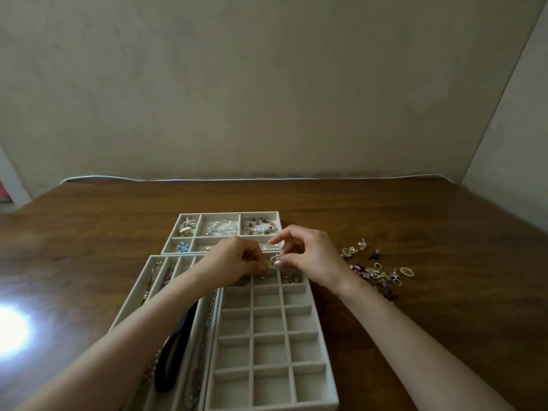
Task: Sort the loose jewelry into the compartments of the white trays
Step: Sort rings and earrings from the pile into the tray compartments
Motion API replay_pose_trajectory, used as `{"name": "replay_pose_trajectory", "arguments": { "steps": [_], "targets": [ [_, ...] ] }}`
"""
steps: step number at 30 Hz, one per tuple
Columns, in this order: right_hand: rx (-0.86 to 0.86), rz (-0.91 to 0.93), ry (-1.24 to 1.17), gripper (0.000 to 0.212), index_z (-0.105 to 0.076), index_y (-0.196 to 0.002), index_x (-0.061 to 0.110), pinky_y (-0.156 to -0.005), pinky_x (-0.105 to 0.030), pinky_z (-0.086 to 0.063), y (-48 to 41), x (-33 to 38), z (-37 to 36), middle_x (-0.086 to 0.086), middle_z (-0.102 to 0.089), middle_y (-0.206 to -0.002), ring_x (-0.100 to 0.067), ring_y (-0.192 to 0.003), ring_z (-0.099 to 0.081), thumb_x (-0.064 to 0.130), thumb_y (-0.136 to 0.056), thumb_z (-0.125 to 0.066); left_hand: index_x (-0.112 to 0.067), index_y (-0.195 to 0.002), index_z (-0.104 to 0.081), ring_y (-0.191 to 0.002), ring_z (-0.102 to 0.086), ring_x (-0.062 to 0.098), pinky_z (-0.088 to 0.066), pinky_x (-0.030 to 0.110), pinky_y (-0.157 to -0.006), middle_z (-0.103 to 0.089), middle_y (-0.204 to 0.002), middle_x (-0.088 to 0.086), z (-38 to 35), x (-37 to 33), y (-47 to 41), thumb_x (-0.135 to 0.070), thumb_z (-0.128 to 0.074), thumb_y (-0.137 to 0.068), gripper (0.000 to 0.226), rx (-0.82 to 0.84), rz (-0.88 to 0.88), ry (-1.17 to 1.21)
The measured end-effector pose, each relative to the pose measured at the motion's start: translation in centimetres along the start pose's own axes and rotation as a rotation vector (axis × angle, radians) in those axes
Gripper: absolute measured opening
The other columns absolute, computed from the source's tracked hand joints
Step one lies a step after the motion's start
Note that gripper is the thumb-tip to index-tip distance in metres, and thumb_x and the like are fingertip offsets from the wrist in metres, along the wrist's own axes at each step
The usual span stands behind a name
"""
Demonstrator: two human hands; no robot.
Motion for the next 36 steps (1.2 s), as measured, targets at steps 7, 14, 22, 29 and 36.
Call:
{"name": "replay_pose_trajectory", "arguments": {
  "steps": [7, 14, 22, 29, 36],
  "targets": [
    [-0.027, 0.016, 0.021, 0.014, -0.074, -0.08, 0.017, -0.076, -0.02, -0.055, 0.3, -0.2, -0.3, 0.007, -0.071, -0.081, -0.002, -0.08, -0.066, 0.004, -0.075, -0.076, -0.018, -0.084, -0.067, -0.064, -0.05, 0.001, -0.037, 0.015, -0.06, -0.059, -0.073, -0.01, -0.3, -0.3, 0.2, -0.02, -0.065, -0.084, 0.003, 0.066, -0.041, -0.007],
    [0.006, 0.032, 0.039, 0.019, -0.075, -0.088, 0.019, -0.081, -0.013, -0.051, 0.6, 0.4, -1.0, 0.014, -0.068, -0.085, 0.003, -0.085, -0.064, 0.002, -0.083, -0.068, -0.018, -0.087, -0.068, -0.075, -0.051, 0.009, -0.04, 0.02, -0.067, -0.057, -0.083, -0.006, -0.4, -1.0, 0.4, -0.027, -0.068, -0.082, 0.01, 0.051, -0.069, -0.193],
    [-0.007, 0.046, 0.075, 0.017, -0.075, -0.089, 0.014, -0.074, -0.01, -0.049, 0.8, 0.7, -1.0, 0.011, -0.067, -0.082, 0.005, -0.079, -0.062, 0.001, -0.081, -0.069, -0.018, -0.086, -0.065, -0.077, -0.051, 0.01, -0.045, 0.025, -0.067, -0.05, -0.089, -0.008, 0.2, -1.4, 0.5, -0.031, -0.067, -0.081, 0.014, -0.074, -0.096, -0.315],
    [0.007, 0.089, 0.094, 0.018, -0.07, -0.095, 0.012, -0.078, -0.012, -0.05, 0.5, 1.4, -1.4, 0.011, -0.066, -0.086, 0.003, -0.082, -0.063, 0.001, -0.082, -0.068, -0.022, -0.083, -0.052, -0.07, -0.048, 0.01, -0.041, 0.026, -0.063, -0.053, -0.081, -0.01, 3.0, -0.6, 0.9, -0.018, -0.065, -0.081, 0.014, -0.327, -0.022, -0.134],
    [0.091, 0.224, 0.349, 0.024, -0.061, -0.097, 0.017, -0.079, -0.024, -0.053, 1.0, 2.9, -2.9, 0.01, -0.061, -0.085, -0.004, -0.08, -0.063, 0.003, -0.079, -0.071, -0.013, -0.093, -0.06, -0.075, -0.052, 0.013, -0.048, 0.029, -0.068, -0.058, -0.088, -0.004, 4.0, 0.3, 1.2, -0.013, -0.057, -0.088, 0.006, -0.43, -0.003, -0.101]
  ]
}}
Point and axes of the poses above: each hand's wrist, its own y-axis away from the middle knuckle, its own z-axis out of the back of the hand, x = y × z, the point moved 10 cm from there along -y, towards the middle knuckle
